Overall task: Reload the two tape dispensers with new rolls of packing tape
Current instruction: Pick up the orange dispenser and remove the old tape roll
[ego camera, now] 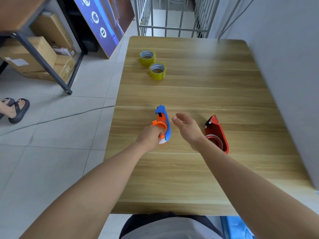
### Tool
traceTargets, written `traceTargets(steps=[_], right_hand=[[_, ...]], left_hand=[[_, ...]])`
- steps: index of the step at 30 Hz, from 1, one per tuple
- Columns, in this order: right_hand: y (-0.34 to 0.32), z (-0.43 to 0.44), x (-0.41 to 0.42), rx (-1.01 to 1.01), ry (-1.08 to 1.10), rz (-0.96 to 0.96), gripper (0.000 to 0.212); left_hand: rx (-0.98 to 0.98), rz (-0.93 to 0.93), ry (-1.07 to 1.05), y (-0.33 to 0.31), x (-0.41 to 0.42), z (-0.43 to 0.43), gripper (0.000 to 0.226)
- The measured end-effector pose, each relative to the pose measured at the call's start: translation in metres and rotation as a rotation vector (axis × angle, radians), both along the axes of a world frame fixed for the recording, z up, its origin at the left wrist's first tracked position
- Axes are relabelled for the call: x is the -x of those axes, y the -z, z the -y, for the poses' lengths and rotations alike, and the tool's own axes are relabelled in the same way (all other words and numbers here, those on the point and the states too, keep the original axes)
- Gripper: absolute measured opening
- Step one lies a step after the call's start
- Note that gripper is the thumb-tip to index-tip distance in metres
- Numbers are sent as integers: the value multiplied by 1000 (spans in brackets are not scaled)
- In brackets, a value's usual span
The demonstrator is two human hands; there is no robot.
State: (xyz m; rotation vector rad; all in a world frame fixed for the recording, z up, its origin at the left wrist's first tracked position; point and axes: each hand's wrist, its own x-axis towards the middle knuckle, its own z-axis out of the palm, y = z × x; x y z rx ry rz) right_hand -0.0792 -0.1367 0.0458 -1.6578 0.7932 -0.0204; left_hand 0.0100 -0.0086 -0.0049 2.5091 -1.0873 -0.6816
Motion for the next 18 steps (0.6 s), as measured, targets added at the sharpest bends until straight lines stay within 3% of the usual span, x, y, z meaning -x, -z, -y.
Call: traceTargets(steps=[8, 12, 18], right_hand=[[-21, 7, -19, -165, 62, -29, 71], [-44, 13, -25, -299, 56, 53, 52], [-66, 24, -24, -214, 13, 20, 7]], left_hand=[[299, 200, -1, -61, -8, 8, 4], [371, 282, 30, -89, -10, 7, 3], [337, 334, 100, -104, -20, -2, 2]])
